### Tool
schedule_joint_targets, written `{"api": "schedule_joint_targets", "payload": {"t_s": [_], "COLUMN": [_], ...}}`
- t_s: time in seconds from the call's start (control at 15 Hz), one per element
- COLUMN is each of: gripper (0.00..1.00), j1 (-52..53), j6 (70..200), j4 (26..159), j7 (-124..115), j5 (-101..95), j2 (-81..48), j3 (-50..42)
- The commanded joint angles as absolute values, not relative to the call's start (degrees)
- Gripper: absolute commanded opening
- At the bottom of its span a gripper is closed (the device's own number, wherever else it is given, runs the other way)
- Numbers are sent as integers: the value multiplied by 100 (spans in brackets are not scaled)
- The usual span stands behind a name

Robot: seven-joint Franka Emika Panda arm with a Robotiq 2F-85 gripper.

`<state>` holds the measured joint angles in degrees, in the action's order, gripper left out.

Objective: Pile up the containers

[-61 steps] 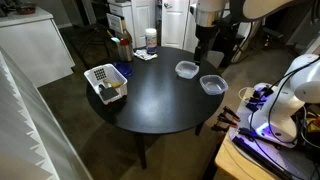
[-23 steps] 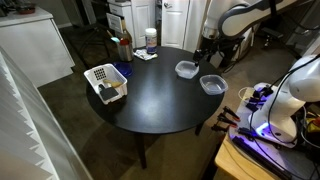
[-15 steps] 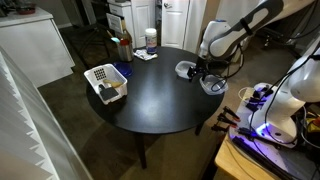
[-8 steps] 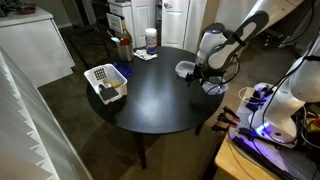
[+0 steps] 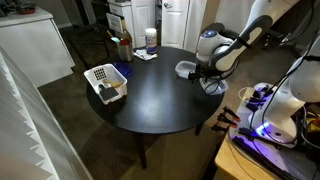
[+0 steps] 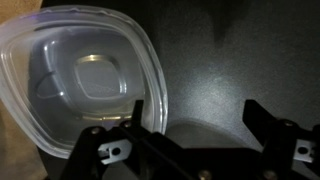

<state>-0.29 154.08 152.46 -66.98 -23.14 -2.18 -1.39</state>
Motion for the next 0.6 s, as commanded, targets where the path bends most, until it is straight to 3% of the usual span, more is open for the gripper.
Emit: {"api": "schedule_joint_targets", "payload": {"t_s": [0.0,0.33,0.4,0.47,0.53], "gripper": [100,100,92,73,67], "j1": [27,-7,-1,7,19], "j6": [15089,15361,15340,15336,15312], "j4": [15213,15345,15328,15324,15320], "j7": [-7183,-7005,-7017,-7007,-6993], "j5": [-2717,-2762,-2791,-2812,-2832], "j2": [-211,-426,-502,-549,-592], "j3": [-196,-252,-279,-306,-335]}}
